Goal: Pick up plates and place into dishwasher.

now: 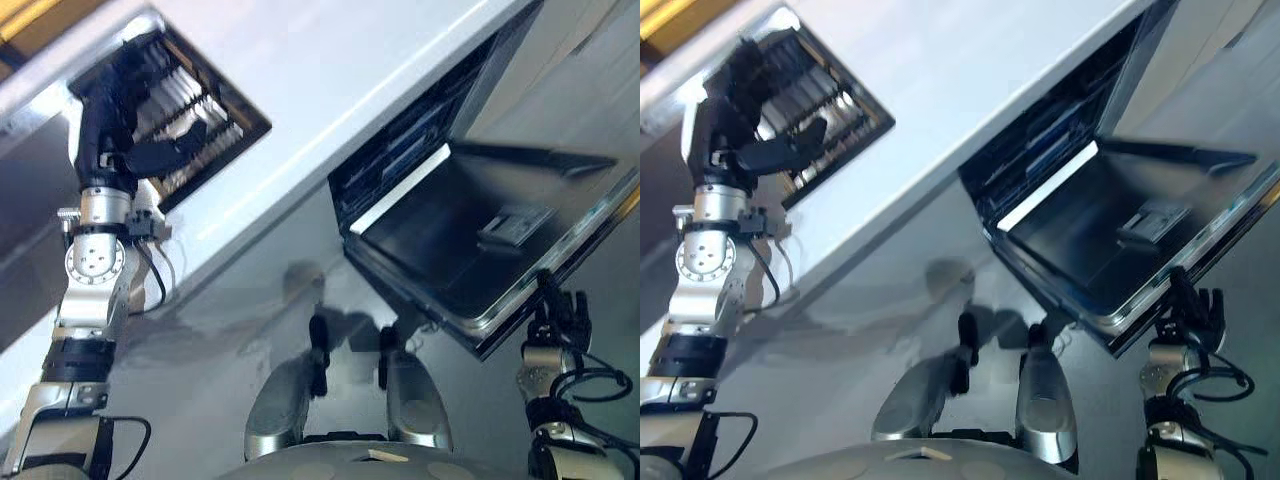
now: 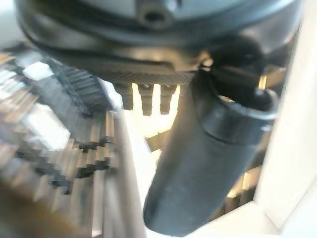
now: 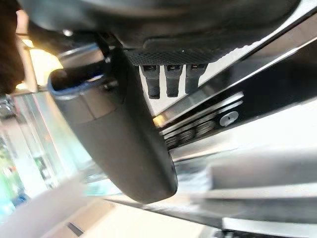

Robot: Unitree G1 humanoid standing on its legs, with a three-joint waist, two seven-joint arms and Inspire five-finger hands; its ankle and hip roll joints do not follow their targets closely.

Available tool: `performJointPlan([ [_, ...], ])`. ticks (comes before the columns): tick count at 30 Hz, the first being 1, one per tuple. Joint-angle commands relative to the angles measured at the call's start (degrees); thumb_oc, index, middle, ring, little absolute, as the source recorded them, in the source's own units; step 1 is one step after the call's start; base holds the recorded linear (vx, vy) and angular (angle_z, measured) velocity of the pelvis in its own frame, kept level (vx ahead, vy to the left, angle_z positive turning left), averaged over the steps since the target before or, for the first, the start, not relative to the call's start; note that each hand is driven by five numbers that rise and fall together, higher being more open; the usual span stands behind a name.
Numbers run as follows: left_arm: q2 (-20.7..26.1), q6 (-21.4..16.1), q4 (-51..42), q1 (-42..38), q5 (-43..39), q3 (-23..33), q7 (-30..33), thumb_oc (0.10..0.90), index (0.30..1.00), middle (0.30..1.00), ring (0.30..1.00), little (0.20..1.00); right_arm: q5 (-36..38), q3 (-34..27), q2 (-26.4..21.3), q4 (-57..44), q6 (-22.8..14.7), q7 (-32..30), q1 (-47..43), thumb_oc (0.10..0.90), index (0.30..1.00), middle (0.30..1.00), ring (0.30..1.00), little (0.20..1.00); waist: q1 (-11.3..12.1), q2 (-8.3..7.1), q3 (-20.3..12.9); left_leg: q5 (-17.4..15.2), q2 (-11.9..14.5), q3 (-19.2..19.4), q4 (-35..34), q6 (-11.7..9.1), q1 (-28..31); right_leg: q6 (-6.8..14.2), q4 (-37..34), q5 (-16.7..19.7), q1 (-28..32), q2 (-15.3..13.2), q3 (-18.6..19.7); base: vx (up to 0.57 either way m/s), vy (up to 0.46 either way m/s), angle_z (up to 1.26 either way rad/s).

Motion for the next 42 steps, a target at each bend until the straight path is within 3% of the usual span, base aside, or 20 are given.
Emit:
performJointPlan([
  [1,3.81,-7.31,-2.21,-7.46,-1.36,2.52,3.66,0.8,0.9,0.9,0.9,0.9,-0.33,0.08,-4.61,-1.3,-4.45,0.23,-1.23,0.8,0.9,0.9,0.9,0.9,-0.58,-0.31,-0.41,-10.89,-3.71,-1.23,11.11,2.28,-2.26,-2.94,4.99,-1.39,-2.9,2.49,-2.15,-0.08,0.039,0.04],
  [4,3.85,-6.49,-2.7,-9.79,-0.81,1.87,4.8,0.8,0.9,0.9,0.9,0.9,1.51,0.64,-4.83,-1.69,-5.35,3.24,-2.36,0.8,0.9,0.9,0.9,0.9,-0.65,0.32,0.5,-11.58,-4.32,-1.34,13.08,2.38,-4.85,-3.22,7.99,-2.52,-6.15,2.24,-1.91,-0.05,0.052,0.02],
  [6,3.64,-5.86,-2.66,-10.81,-0.72,1.53,5.08,0.8,0.9,0.9,0.9,0.9,5.41,0.92,-4.5,-2.06,-4.97,9.91,-2.85,0.8,0.9,0.9,0.9,0.9,-0.71,0.82,0.5,-11.93,-4.6,-1.13,14.07,2.45,-6.19,-3.31,9.37,-2.86,-7.91,1.98,-1.7,-0.01,0.069,0.04],
  [9,3.24,-5.8,-2.4,-10.76,-1.05,2.08,4.86,0.8,0.9,0.9,0.9,0.9,9.61,1.67,-3.87,-2.99,-0.84,21.2,-3.01,0.8,0.9,0.9,0.9,0.9,-0.89,1.39,0.5,-12.29,-4.91,-0.53,15.21,2.23,-7.52,-3.2,10.27,-2.82,-9.71,1.64,-1.23,-0.01,0.084,-0.03],
  [14,2.96,-6.58,-1.14,-11.28,-2.39,3.08,5.24,0.8,0.9,0.9,0.9,0.9,8.66,4.67,-5.19,-3.75,7.0,33.5,-4.94,0.8,0.9,0.9,0.9,0.9,-1.12,1.57,0.5,-12.7,-4.93,0.6,16.9,2.03,-9.89,-2.9,9.73,-1.65,-12.01,1.82,0.12,-0.02,0.044,-0.06],
  [24,3.36,-6.84,0.02,-14.38,-0.47,1.23,6.36,0.8,0.9,0.9,0.9,0.9,4.4,12.62,-4.47,-16.32,12.15,37.9,-11.52,0.8,0.9,0.9,0.9,0.9,-0.31,0.27,0.5,-12.73,-4.18,1.54,18.52,2.49,-13.62,-2.13,10.29,-0.25,-15.25,2.55,0.57,-0.03,0.002,-0.07],
  [28,3.57,-7.27,-1.39,-12.94,0.44,0.77,6.73,0.8,0.9,0.9,0.9,0.9,5.4,17.0,-3.22,-29.41,15.59,42.6,-13.17,0.8,0.9,0.9,0.9,0.9,0.05,-0.31,0.5,-12.5,-4.18,1.17,18.09,2.72,-13.38,-1.81,9.39,0.44,-14.93,2.75,0.76,0.0,0.0,-0.13],
  [37,1.62,-9.97,-0.03,-12.2,3.03,-0.07,7.45,0.8,0.9,0.9,0.9,0.9,2.42,23.08,5.66,-53.79,16.77,45.26,-19.59,0.8,0.9,0.9,0.9,0.9,0.47,-0.75,0.5,-11.98,-4.32,0.68,16.72,2.9,-12.14,-1.41,6.5,1.56,-13.11,3.48,2.0,0.0,0.022,-0.26],
  [42,0.81,-10.07,0.52,-12.52,2.98,0.16,6.64,0.8,0.9,0.9,0.9,0.9,0.31,24.42,7.97,-59.39,17.26,44.08,-22.28,0.8,0.9,0.9,0.9,0.9,0.7,-0.46,0.5,-11.26,-4.66,0.71,15.86,2.93,-10.89,-1.77,5.0,2.25,-11.65,3.49,2.34,0.01,0.039,-0.15],
])
